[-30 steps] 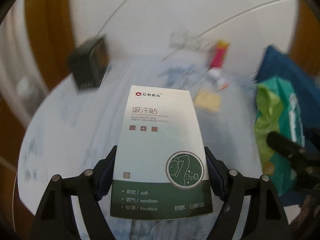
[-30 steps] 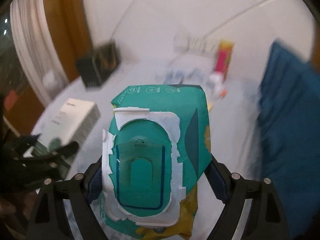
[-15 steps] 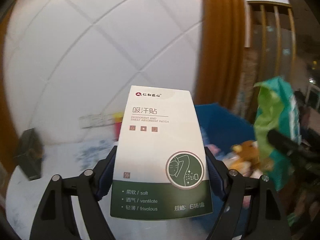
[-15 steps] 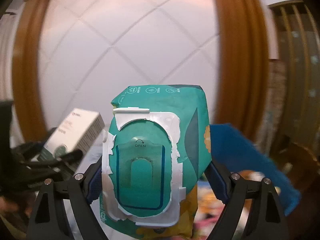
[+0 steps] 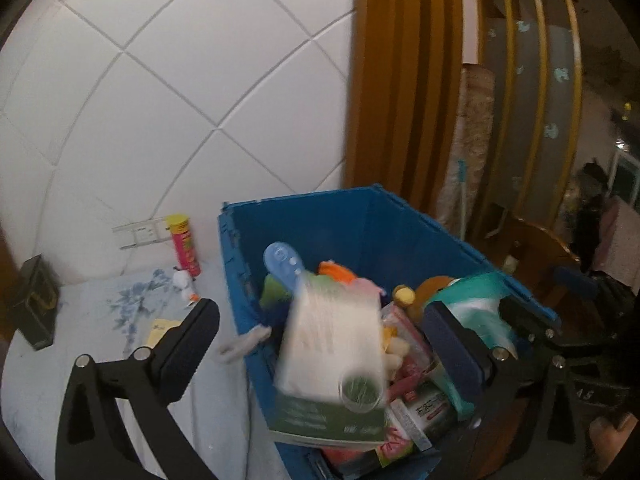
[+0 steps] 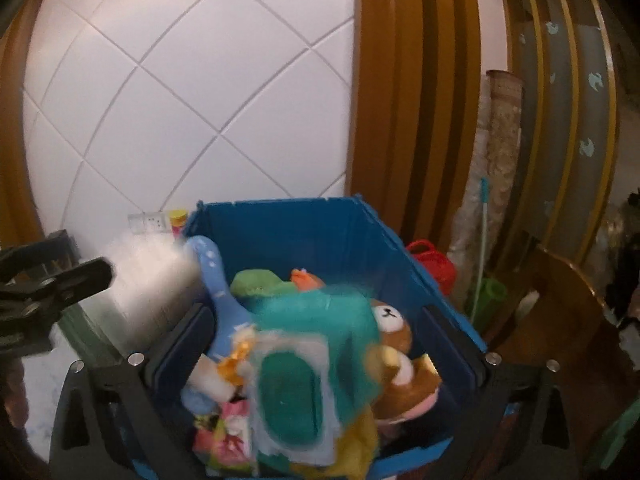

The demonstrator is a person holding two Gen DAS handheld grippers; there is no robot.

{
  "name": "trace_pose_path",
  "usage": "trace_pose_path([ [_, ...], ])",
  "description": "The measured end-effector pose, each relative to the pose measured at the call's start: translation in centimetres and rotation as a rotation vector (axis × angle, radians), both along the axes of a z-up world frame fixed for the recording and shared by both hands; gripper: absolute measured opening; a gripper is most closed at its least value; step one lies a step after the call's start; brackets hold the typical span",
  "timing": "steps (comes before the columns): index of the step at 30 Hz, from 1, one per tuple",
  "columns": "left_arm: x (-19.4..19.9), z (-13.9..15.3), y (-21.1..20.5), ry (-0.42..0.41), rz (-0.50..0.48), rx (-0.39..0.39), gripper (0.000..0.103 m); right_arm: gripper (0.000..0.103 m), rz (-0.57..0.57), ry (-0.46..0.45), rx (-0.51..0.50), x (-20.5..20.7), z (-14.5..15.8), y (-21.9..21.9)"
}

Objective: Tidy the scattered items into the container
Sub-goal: 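Open both tools over the blue crate to drop the box and wipes pack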

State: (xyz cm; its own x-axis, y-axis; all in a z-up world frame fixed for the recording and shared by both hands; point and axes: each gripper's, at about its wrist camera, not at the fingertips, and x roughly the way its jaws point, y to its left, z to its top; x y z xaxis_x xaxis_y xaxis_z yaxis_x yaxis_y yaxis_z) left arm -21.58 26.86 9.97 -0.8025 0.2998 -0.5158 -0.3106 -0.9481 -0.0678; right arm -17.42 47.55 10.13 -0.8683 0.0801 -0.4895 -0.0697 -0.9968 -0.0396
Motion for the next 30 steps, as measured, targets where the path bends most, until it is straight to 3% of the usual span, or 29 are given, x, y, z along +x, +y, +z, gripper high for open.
trace_pose_path([
  [6,3.8,-1.4,-2.4,-0.017,0.103,-0.024,0.103,0.103,0.040,-0.009,-0.019,2.0,-1.2,-1.0],
  [17,14.5,-4.3,-14.1,-0.020,0.219,-0.044,0.103,0.103,0.172,0.033,-0.061,9.8,-2.9,-11.4],
  [30,21.8,-7.3,-20.6,-0.070,0.315,-0.089,0.103,0.103,0.171,-0.032,-0.049,16.7,-6.6,-20.3],
])
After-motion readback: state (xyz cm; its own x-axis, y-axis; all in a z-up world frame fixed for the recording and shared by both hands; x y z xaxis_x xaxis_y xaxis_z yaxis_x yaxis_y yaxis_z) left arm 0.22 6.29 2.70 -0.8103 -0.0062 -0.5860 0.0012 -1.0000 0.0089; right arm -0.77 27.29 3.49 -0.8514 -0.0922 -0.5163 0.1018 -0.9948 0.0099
